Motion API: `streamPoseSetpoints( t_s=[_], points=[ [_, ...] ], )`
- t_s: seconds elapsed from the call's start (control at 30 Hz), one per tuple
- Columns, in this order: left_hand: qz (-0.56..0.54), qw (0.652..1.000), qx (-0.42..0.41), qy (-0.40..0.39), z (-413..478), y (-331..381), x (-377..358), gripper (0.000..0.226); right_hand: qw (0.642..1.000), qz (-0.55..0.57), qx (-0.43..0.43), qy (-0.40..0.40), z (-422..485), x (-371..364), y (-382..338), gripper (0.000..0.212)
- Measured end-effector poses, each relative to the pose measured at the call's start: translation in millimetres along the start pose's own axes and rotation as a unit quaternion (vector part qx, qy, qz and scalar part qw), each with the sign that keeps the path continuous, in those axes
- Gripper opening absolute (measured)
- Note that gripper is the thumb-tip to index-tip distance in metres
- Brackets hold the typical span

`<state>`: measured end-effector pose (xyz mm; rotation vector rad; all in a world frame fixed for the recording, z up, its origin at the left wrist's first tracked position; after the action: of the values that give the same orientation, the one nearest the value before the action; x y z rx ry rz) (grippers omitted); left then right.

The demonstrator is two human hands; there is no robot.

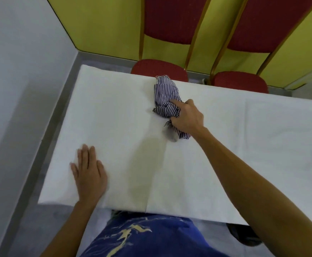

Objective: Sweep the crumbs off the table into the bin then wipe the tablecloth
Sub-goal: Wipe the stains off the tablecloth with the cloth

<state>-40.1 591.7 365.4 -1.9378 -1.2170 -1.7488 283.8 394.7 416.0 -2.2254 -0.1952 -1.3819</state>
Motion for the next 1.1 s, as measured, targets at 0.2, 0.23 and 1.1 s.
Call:
streamPoseSetpoints(
  t_s=[0.2,0.23,1.1],
  points=[
    [-0.032,0.998,0.05,-0.015,3.1,30.9,-5.5,0.052,0.987,0.048,-0.145,0.052,-1.3,57.3,135.6,0.065],
    [-0.031,0.999,0.035,-0.011,2.7,41.5,-8.1,0.052,0.982,0.063,-0.166,0.058,-4.8,61.6,152.0,0.066],
    [0.027,0.975,-0.212,-0.057,-75.9,118.6,-71.5,0.057,0.943,0.142,-0.281,0.111,-195.0,1.2,233.4,0.07]
  ],
)
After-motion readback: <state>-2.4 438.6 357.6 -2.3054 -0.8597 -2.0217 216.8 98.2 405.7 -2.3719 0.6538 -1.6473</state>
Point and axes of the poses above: each hand's wrist, its own z-axis towards the middle knuckle, its own x-axis out of the back of the hand, y = z × x, the point moved 6 cm from there along z, towards the middle knuckle, and after that the axes turned 6 degrees about -y, right-handed, at the moved point
